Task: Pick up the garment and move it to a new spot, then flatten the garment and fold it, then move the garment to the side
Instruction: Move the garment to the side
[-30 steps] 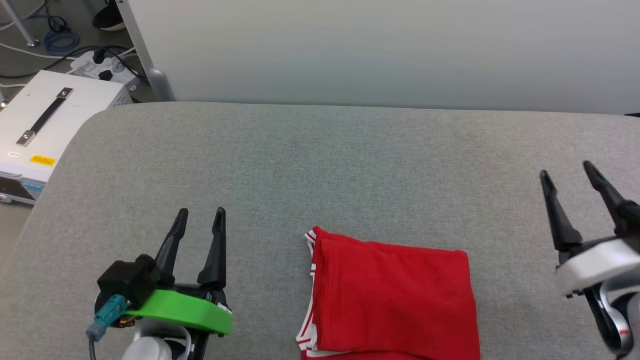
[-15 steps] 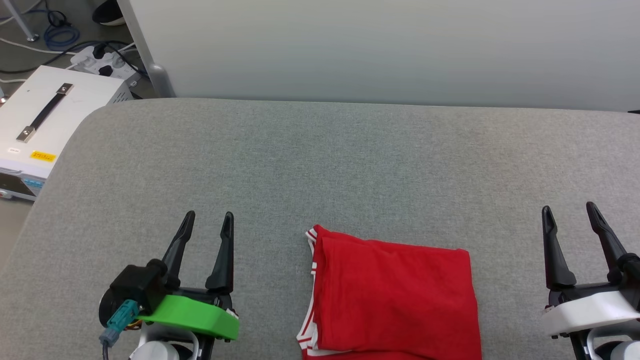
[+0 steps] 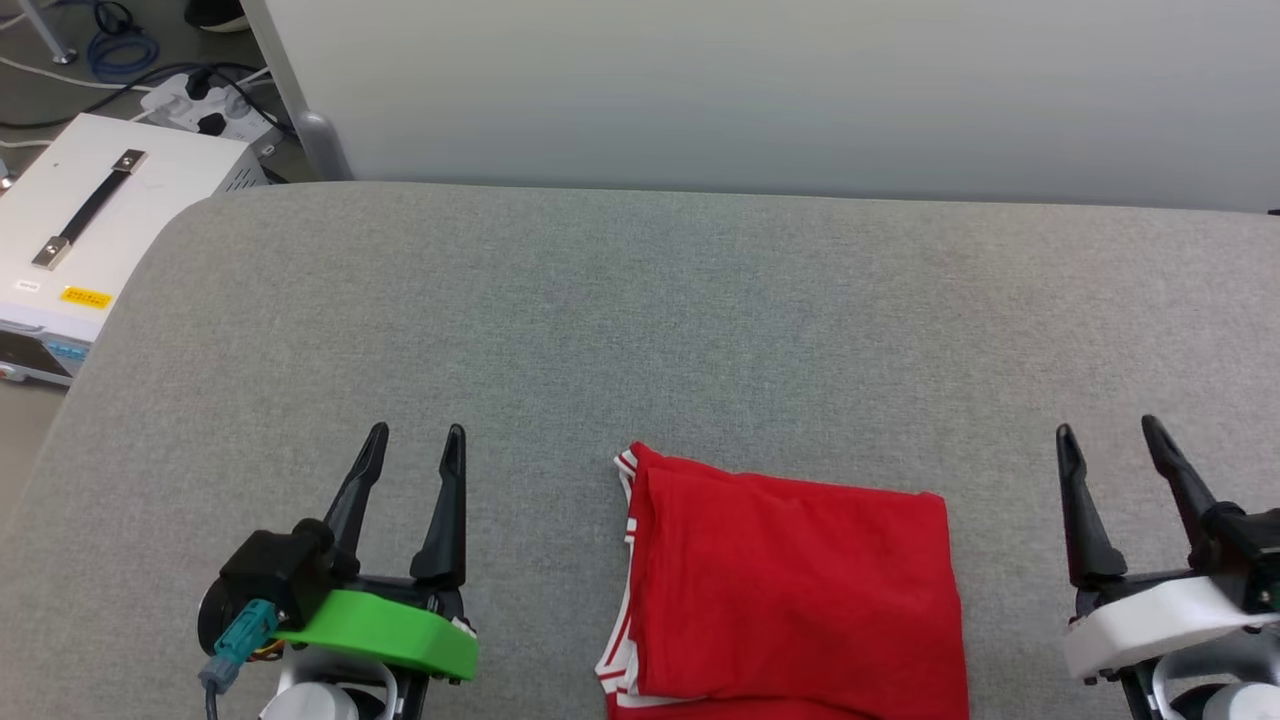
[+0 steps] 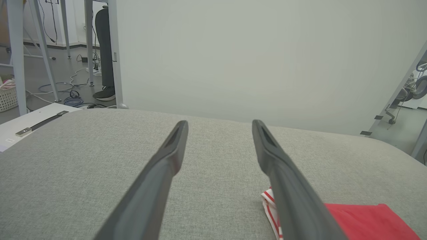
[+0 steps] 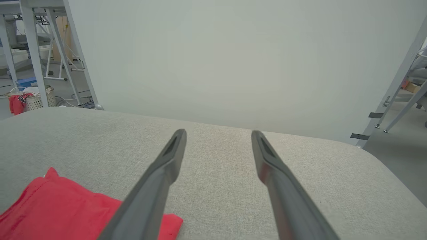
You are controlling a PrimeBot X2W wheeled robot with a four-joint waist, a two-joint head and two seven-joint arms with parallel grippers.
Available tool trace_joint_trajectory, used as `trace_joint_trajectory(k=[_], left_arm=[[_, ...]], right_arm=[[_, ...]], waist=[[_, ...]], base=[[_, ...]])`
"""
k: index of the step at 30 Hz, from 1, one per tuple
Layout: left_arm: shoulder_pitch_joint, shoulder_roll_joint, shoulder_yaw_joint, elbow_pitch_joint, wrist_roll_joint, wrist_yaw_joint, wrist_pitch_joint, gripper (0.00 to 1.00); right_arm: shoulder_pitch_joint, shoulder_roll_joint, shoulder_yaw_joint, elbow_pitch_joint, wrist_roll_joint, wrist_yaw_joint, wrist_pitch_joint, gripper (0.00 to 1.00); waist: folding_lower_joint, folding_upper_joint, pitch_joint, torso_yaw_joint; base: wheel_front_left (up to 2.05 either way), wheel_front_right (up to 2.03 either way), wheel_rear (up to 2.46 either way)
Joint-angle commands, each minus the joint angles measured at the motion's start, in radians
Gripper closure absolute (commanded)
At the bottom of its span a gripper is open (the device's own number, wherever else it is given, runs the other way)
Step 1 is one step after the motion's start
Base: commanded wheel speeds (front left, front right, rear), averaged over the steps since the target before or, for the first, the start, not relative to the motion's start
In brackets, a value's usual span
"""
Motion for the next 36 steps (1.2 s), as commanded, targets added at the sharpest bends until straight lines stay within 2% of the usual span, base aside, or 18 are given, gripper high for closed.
trace_joint_trajectory(k=[1, 15, 21, 27, 28, 29, 36], left_arm=[[-0.002, -0.008, -0.004, 0.003, 0.002, -0.003, -0.006, 0.0], [-0.037, -0.011, -0.022, 0.0, -0.012, -0.003, -0.006, 0.0], [-0.049, -0.012, -0.026, 0.003, -0.011, -0.003, -0.006, 0.0], [-0.06, -0.011, -0.024, 0.003, -0.011, -0.003, -0.006, 0.0], [-0.061, -0.01, -0.025, 0.004, -0.011, -0.003, -0.006, 0.0], [-0.062, -0.01, -0.025, 0.004, -0.011, -0.003, -0.006, 0.0], [-0.063, -0.006, -0.031, 0.01, -0.01, -0.003, -0.006, 0.0]], right_arm=[[0.009, -0.003, 0.01, 0.011, 0.011, -0.001, 0.025, 0.0], [0.028, -0.016, 0.141, 0.109, 0.139, -0.001, 0.414, 0.0], [0.015, -0.002, 0.151, 0.166, 0.149, -0.001, 0.528, 0.0], [0.001, 0.007, 0.182, 0.21, 0.158, -0.001, 0.59, 0.0], [0.0, 0.004, 0.189, 0.215, 0.157, -0.001, 0.598, 0.6], [-0.002, -0.001, 0.198, 0.22, 0.157, -0.001, 0.603, 1.0], [-0.034, -0.045, 0.219, 0.201, 0.13, -0.001, 0.567, 1.0]], waist=[[0.0, 0.0, 0.007, 0.004], [0.0, 0.0, 0.076, 0.043], [0.0, 0.0, 0.098, 0.061], [0.0, 0.0, 0.118, 0.071], [0.0, 0.0, 0.121, 0.072], [0.0, 0.0, 0.123, 0.073], [0.0, 0.0, 0.114, 0.052]], base=[[0.0, 0.0, 0.0], [0.0, 0.0, 0.0], [0.0, 0.0, 0.0], [0.0, 0.0, 0.0], [0.0, 0.0, 0.0], [0.0, 0.0, 0.0], [0.0, 0.0, 0.0]])
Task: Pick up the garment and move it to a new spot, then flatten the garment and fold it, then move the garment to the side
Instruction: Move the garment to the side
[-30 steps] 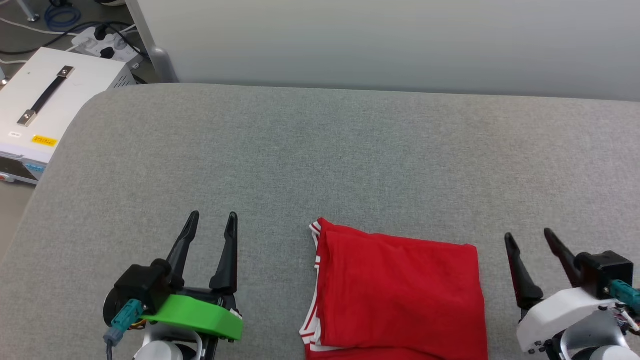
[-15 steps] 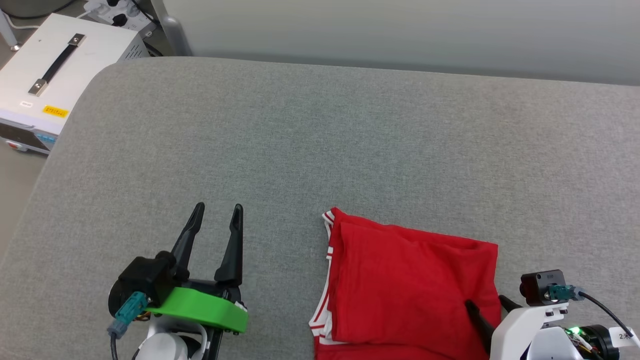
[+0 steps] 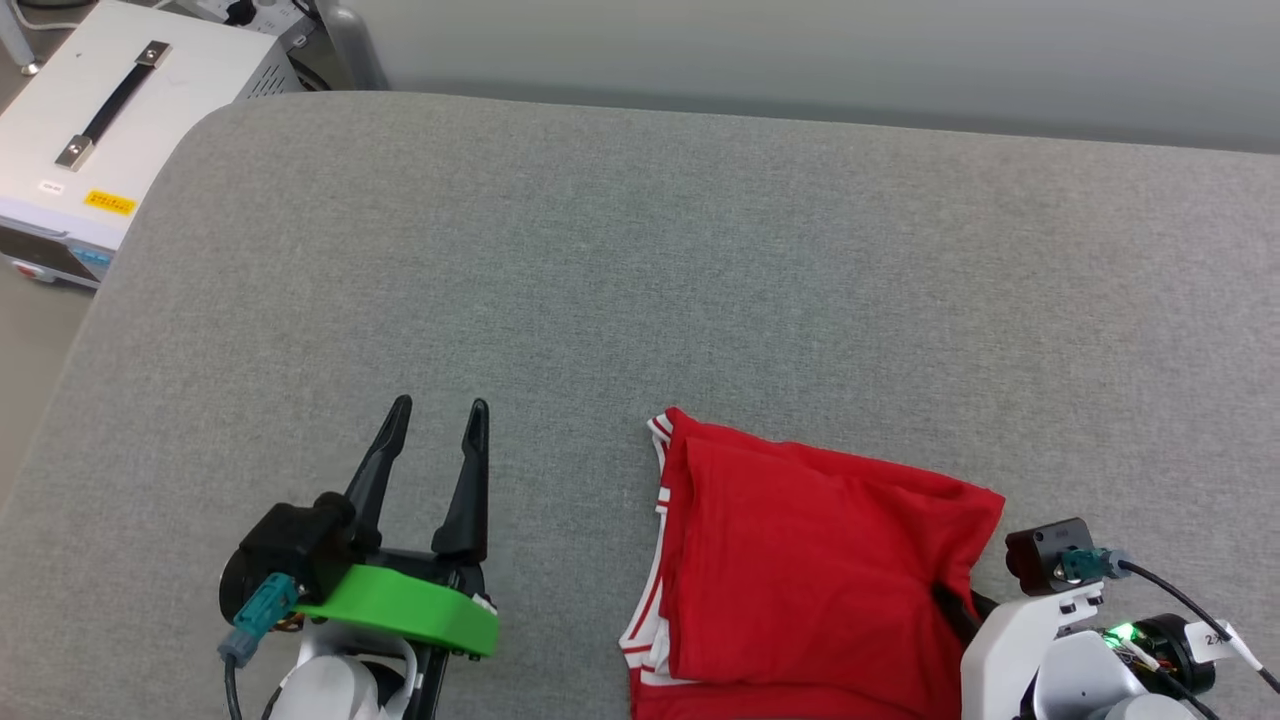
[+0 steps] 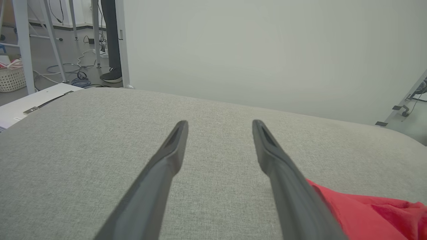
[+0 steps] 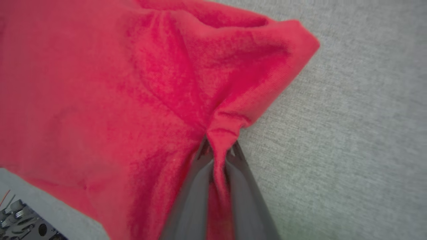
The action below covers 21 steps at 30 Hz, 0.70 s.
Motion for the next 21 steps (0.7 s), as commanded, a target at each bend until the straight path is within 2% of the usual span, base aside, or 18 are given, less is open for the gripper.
trace_joint_trajectory(k=[1, 6, 9, 15, 21], left_arm=[[-0.015, 0.004, -0.007, 0.001, -0.006, -0.003, -0.006, 0.0], [-0.01, 0.009, -0.033, -0.005, -0.005, -0.003, -0.006, 0.0], [-0.008, 0.013, -0.055, -0.011, -0.004, -0.003, -0.006, 0.0], [-0.007, 0.017, -0.108, -0.029, 0.001, -0.003, -0.006, 0.0], [-0.033, 0.022, -0.189, -0.053, 0.011, -0.003, -0.006, 0.0]], right_arm=[[-0.011, -0.021, 0.005, 0.006, -0.019, -0.002, -0.008, 1.0], [-0.045, -0.099, 0.045, -0.034, -0.072, -0.002, -0.029, 1.0], [-0.073, -0.167, 0.088, -0.065, -0.094, -0.002, -0.019, 1.0], [-0.142, -0.338, 0.178, -0.131, -0.1, -0.002, 0.03, 1.0], [-0.227, -0.524, 0.263, -0.15, -0.081, -0.002, 0.052, 1.0]], waist=[[0.0, 0.0, -0.012, -0.014], [0.0, 0.0, -0.033, -0.061], [0.0, 0.0, -0.041, -0.105], [0.0, 0.0, -0.037, -0.21], [0.0, 0.0, 0.013, -0.32]], base=[[0.0, 0.0, 0.0], [0.0, 0.0, 0.0], [0.0, 0.0, 0.0], [0.0, 0.0, 0.0], [0.0, 0.0, 0.0]])
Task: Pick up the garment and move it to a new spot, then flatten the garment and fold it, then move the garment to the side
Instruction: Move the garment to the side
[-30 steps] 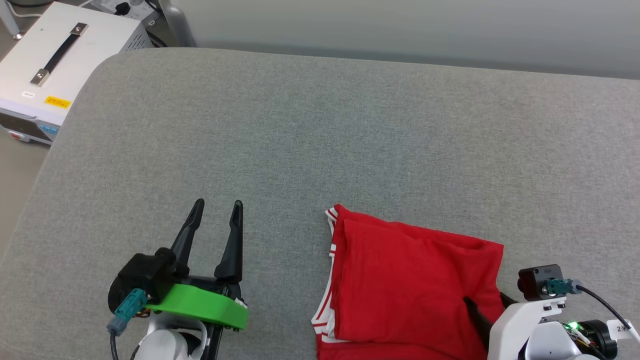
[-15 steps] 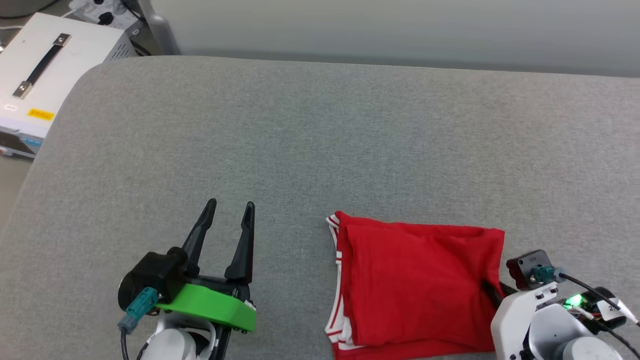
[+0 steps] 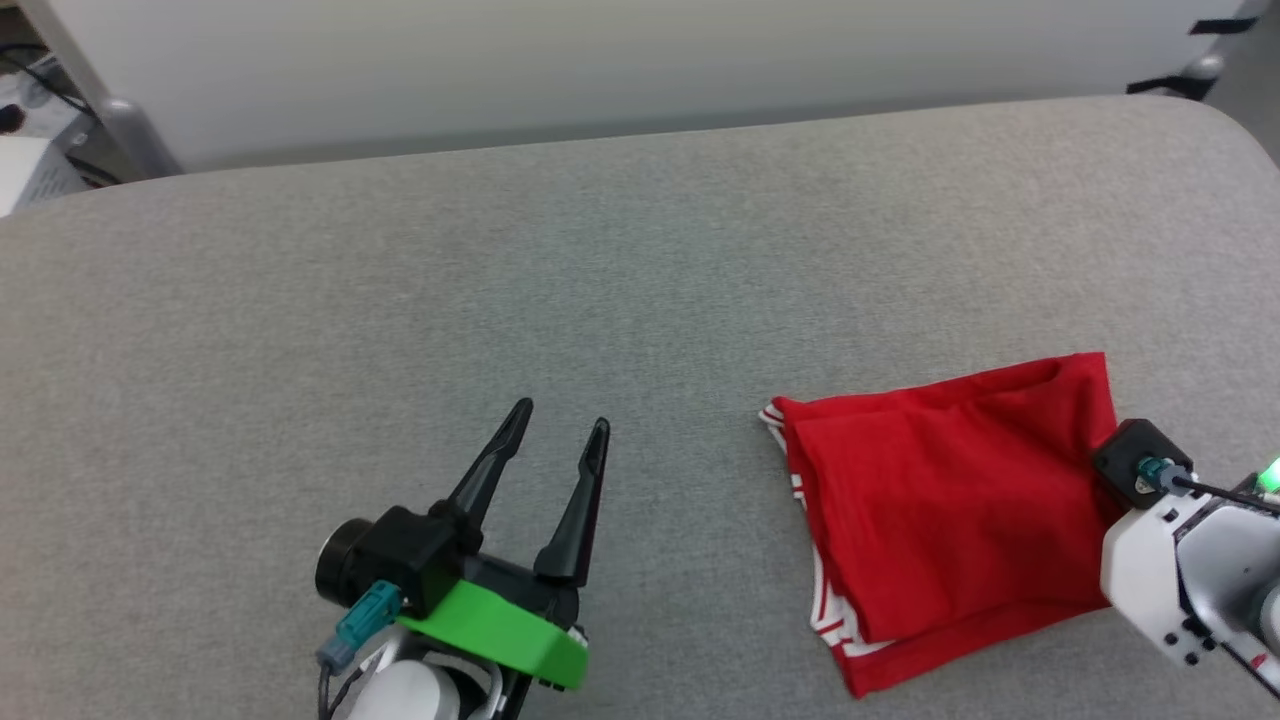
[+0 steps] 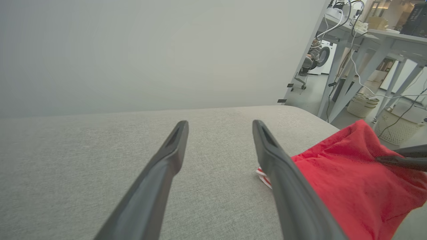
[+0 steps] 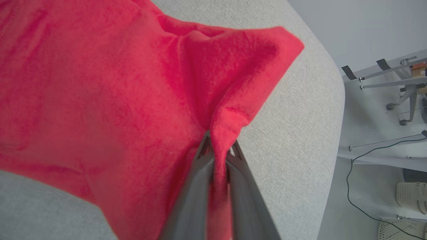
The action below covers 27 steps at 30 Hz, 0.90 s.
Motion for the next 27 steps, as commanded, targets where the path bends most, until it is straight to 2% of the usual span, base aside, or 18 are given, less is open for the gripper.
trace_joint_trajectory(k=[1, 4, 10, 19, 27], left_arm=[[-0.033, 0.007, -0.014, -0.009, 0.009, -0.003, -0.006, 0.0], [-0.061, 0.016, -0.043, -0.025, 0.016, -0.003, -0.006, 0.0], [-0.12, 0.054, -0.078, -0.067, 0.031, -0.003, 0.002, 0.0], [-0.196, 0.114, -0.067, -0.213, 0.057, 0.001, 0.084, 0.0], [-0.238, 0.156, -0.039, -0.358, 0.068, 0.014, 0.159, 0.0]], right_arm=[[-0.038, -0.035, 0.014, -0.001, 0.004, -0.001, -0.001, 1.0], [-0.084, -0.093, 0.034, 0.026, 0.014, -0.001, -0.028, 1.0], [-0.166, -0.146, 0.025, 0.128, 0.003, -0.001, -0.097, 1.0], [-0.267, -0.112, -0.15, 0.36, -0.051, -0.001, -0.273, 1.0], [-0.341, -0.083, -0.315, 0.556, -0.12, -0.001, -0.373, 1.0]], waist=[[0.0, -0.0001, 0.056, -0.102], [0.0, -0.0001, 0.103, -0.145], [0.0, -0.0001, 0.21, -0.208], [0.0, -0.0001, 0.37, -0.222], [0.0, -0.0001, 0.469, -0.202]], base=[[0.0, 0.0, 0.0], [0.0, 0.0, 0.0], [0.0, 0.0, 0.0], [0.0, 0.0, 0.0], [0.0, 0.0, 0.0]])
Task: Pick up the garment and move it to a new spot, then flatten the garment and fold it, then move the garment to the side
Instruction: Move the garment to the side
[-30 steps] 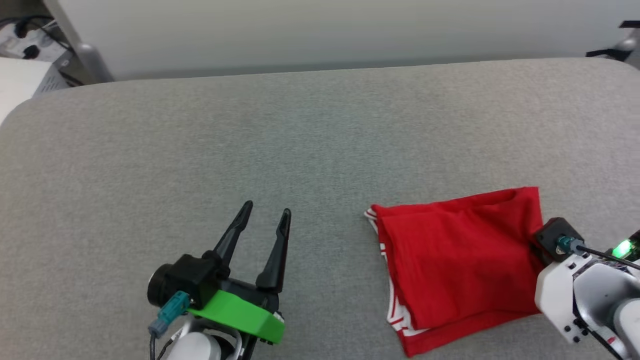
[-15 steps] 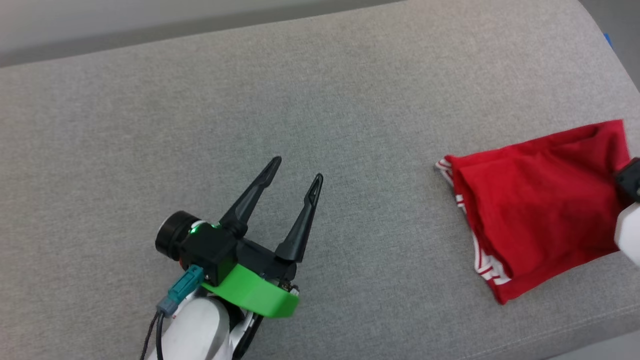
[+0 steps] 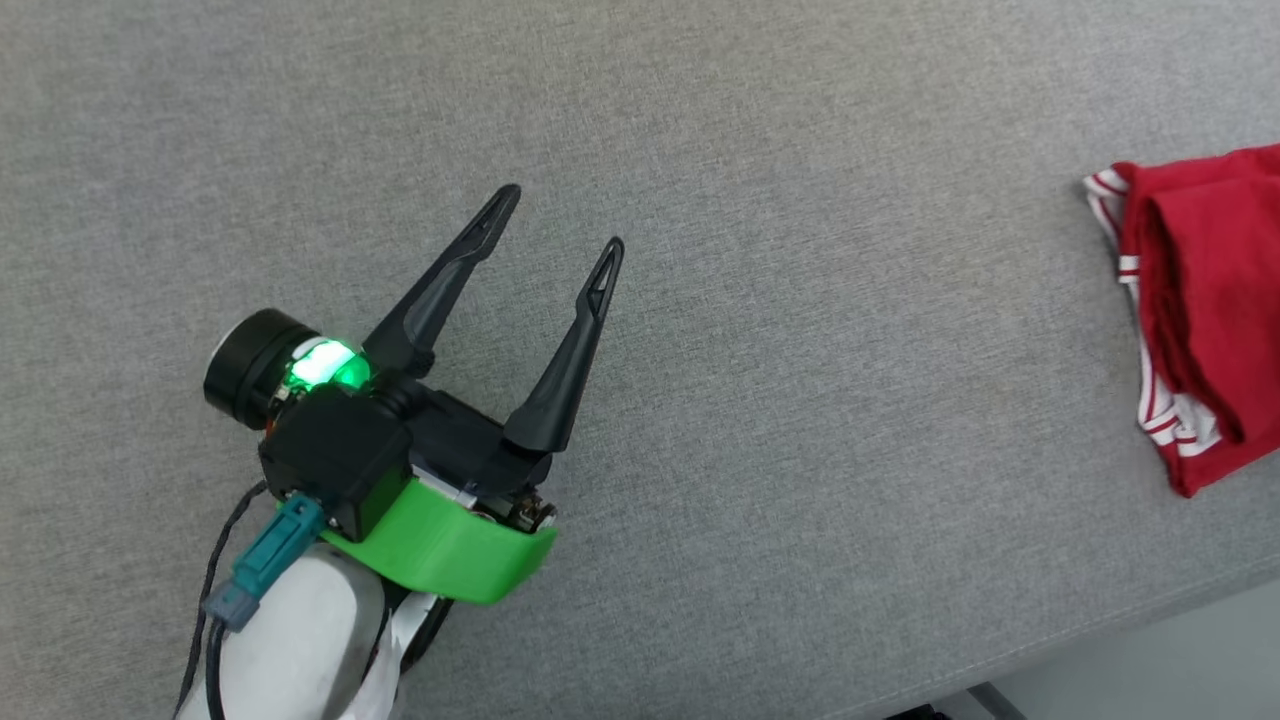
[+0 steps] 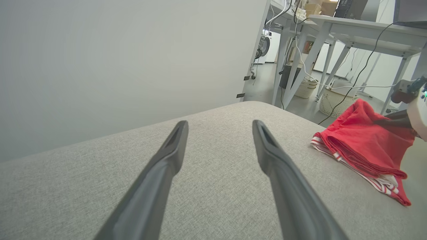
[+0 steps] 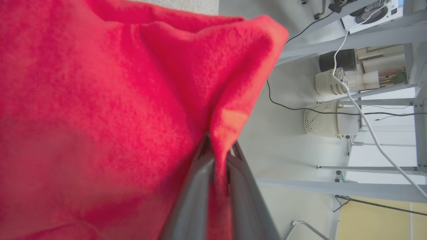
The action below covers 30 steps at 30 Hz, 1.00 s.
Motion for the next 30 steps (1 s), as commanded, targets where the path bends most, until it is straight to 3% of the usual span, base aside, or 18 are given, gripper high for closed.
trace_joint_trajectory(k=[1, 7, 18, 19, 20, 21, 30], left_arm=[[-0.023, 0.009, 0.002, -0.018, 0.008, 0.004, 0.009, 0.0], [-0.056, 0.04, 0.033, -0.084, 0.019, 0.014, 0.044, 0.0], [-0.059, 0.055, 0.048, -0.102, 0.011, 0.022, 0.047, 0.0], [-0.058, 0.052, 0.045, -0.095, 0.009, 0.023, 0.041, 0.0], [-0.058, 0.049, 0.043, -0.089, 0.007, 0.023, 0.036, 0.0], [-0.056, 0.045, 0.041, -0.08, 0.003, 0.024, 0.028, 0.0], [-0.021, 0.011, 0.044, 0.041, -0.035, 0.033, -0.067, 0.0]], right_arm=[[-0.031, 0.003, -0.024, 0.025, -0.013, -0.002, -0.019, 1.0], [-0.115, 0.038, -0.12, 0.144, -0.041, -0.002, -0.099, 1.0], [-0.193, 0.086, -0.147, 0.301, -0.109, -0.002, -0.171, 1.0], [-0.2, 0.086, -0.153, 0.314, -0.114, -0.002, -0.174, 0.91], [-0.205, 0.086, -0.159, 0.324, -0.118, -0.002, -0.178, 0.53], [-0.209, 0.083, -0.162, 0.333, -0.125, -0.002, -0.183, 0.0], [-0.215, 0.048, -0.188, 0.334, -0.124, -0.002, -0.244, 0.0]], waist=[[-0.0001, -0.0001, 0.077, -0.001], [-0.0001, -0.0001, 0.129, 0.015], [-0.0001, -0.0001, 0.13, 0.027], [-0.0001, -0.0001, 0.121, 0.029], [-0.0001, -0.0001, 0.114, 0.031], [-0.0001, -0.0001, 0.102, 0.034], [-0.0001, -0.0001, -0.047, 0.073]], base=[[0.0, 0.0, 0.0], [0.0, 0.0, 0.0], [0.0, 0.0, 0.0], [0.0, 0.0, 0.0], [0.0, 0.0, 0.0], [0.0, 0.0, 0.0], [0.0, 0.0, 0.0]])
